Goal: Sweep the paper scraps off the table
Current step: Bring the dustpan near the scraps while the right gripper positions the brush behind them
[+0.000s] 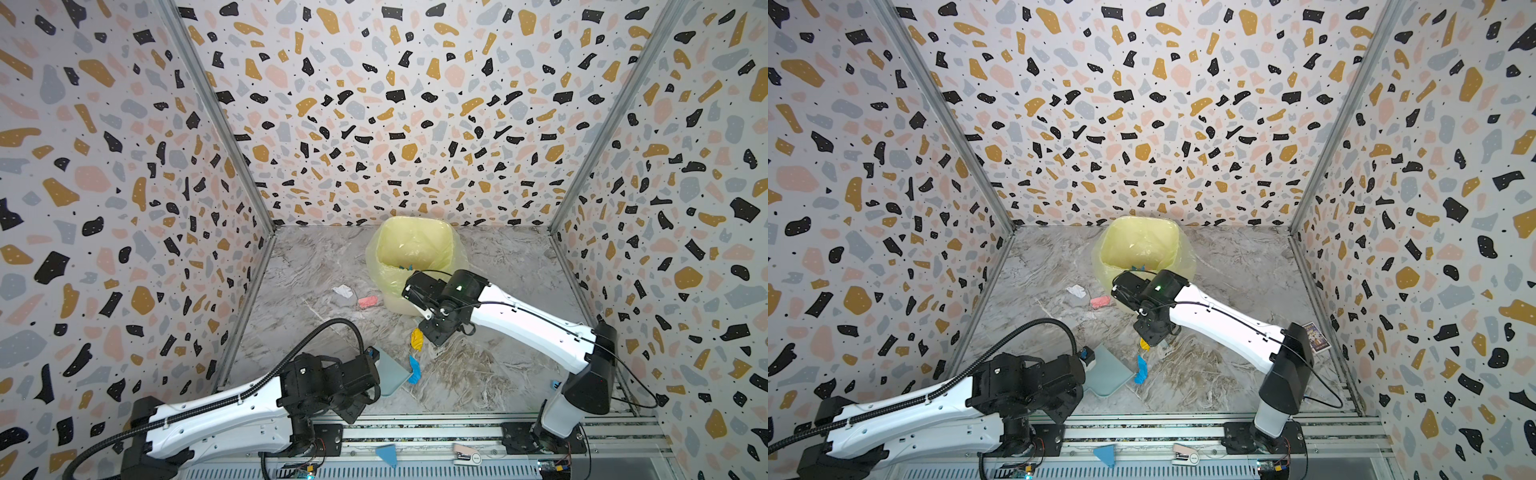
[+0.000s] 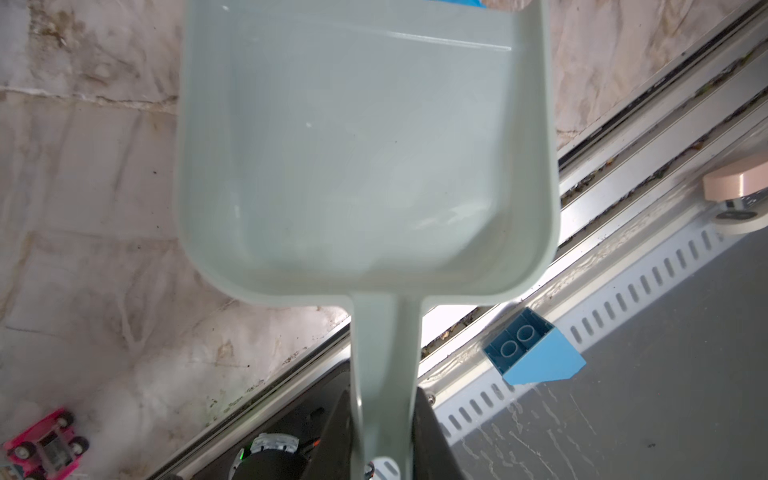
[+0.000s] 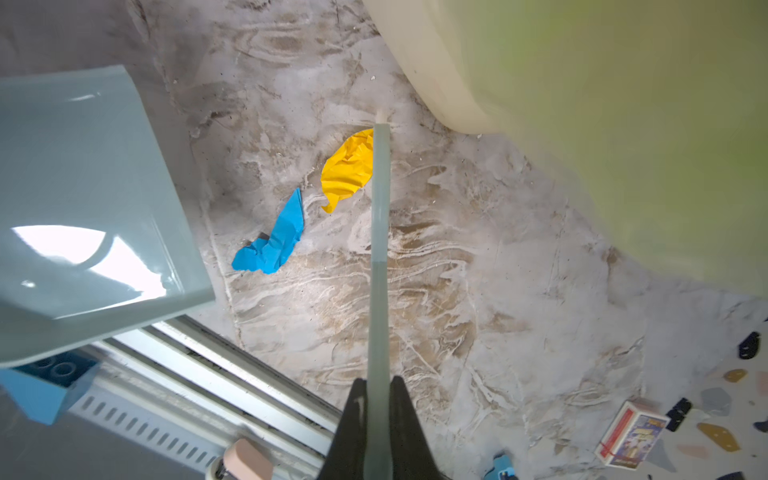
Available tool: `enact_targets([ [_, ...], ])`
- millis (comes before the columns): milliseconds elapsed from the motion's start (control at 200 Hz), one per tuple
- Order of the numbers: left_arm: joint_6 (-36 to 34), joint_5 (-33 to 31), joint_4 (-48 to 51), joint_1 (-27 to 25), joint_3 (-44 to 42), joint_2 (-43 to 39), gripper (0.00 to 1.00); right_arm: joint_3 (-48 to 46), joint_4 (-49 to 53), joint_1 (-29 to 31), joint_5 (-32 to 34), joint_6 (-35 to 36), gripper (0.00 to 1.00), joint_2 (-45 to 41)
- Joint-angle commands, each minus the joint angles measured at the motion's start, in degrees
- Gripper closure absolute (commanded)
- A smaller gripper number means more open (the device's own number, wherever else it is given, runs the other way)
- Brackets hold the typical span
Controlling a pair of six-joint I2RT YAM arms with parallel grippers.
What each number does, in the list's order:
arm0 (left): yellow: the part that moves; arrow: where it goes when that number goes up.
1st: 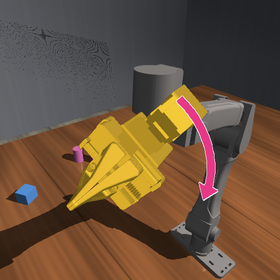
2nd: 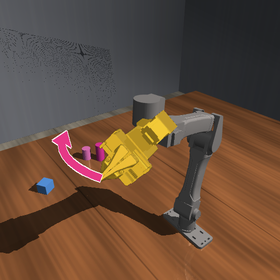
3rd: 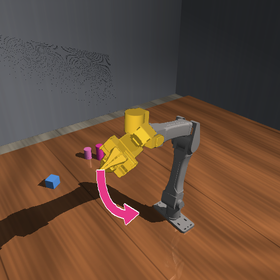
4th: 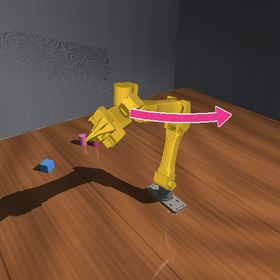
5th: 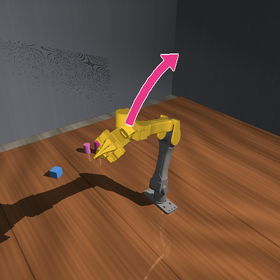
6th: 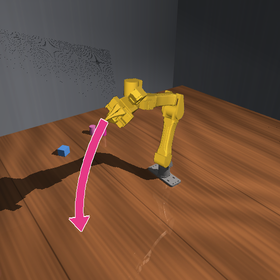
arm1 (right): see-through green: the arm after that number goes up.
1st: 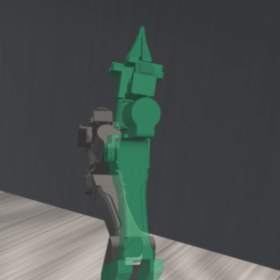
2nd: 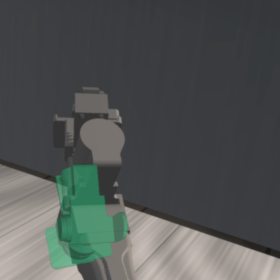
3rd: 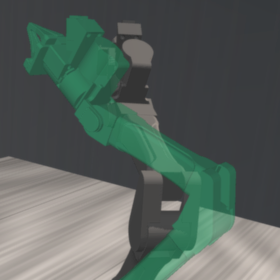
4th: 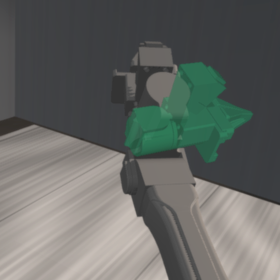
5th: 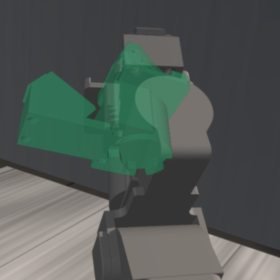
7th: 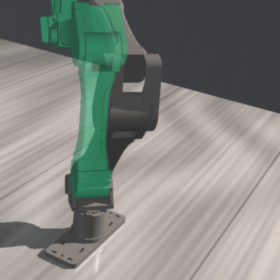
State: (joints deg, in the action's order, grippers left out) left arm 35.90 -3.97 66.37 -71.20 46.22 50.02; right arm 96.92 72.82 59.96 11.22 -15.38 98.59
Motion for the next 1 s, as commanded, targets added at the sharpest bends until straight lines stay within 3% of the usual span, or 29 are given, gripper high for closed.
enact_targets([
  [0, -0.69, -0.92, 1.42, -1.95, 0.26, 2.37, 0.89, 3.60, 2.81, 1.46, 6.12, 2.34, 1.00, 2.03],
  [360, -3.77, 3.35, -3.92, -4.65, -1.56, 7.52, 0.89, 5.17, 3.03, 3.31, 12.76, 4.43, 1.00, 6.21],
  [996, -3.17, 6.16, -10.47, -4.66, -5.06, 11.94, 0.89, 4.38, 0.97, 4.24, 13.56, 6.50, 1.00, 9.62],
])
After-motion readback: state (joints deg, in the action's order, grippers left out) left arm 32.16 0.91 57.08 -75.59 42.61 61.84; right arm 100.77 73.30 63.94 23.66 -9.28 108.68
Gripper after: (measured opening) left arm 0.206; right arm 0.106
